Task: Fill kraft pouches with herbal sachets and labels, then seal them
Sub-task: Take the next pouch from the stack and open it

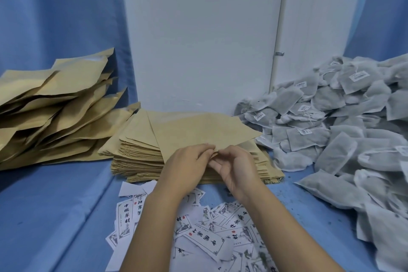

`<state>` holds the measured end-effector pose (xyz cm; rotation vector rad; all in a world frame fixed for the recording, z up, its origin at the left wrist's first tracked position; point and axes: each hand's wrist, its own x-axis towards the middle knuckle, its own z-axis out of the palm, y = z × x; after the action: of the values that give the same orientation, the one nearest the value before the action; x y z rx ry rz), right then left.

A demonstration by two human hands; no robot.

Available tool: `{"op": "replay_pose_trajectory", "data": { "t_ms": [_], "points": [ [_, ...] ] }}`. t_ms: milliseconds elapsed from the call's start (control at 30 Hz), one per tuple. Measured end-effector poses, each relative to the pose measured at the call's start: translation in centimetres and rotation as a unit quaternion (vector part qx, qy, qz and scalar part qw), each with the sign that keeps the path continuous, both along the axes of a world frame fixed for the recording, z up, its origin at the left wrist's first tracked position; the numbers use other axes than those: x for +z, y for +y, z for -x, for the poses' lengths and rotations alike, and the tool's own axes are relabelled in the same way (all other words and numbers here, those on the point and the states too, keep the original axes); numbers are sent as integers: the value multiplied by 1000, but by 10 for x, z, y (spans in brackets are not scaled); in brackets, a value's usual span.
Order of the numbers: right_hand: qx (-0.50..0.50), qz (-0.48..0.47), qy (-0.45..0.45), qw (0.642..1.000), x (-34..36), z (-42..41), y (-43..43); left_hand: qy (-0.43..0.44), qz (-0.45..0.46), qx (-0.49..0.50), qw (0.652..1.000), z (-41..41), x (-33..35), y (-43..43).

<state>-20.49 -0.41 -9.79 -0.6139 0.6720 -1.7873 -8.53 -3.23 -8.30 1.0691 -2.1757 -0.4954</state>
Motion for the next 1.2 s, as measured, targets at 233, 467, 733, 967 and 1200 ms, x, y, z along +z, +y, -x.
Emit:
{"op": "replay_pose_trajectory", "data": {
  "t_ms": [233, 467, 733, 967, 1200],
  "points": [
    [-28, -34, 39, 998, -1, -9, 0, -90, 96, 48, 990, 14, -1, 7],
    [-63, -87, -5, 994, -3, -8, -1, -145, 133, 71, 978, 19, -2, 9],
    [-126, -136, 49, 981, -2, -9, 2, -96, 142, 94, 981, 24, -4, 12],
    [-91, -116, 1, 989, 0, -9, 5, -55, 149, 116, 981, 20, 1, 13],
    [-115, -164, -53, 978, 4, 12, 8, 1, 195, 178, 965, -3, -4, 5]
  ]
}}
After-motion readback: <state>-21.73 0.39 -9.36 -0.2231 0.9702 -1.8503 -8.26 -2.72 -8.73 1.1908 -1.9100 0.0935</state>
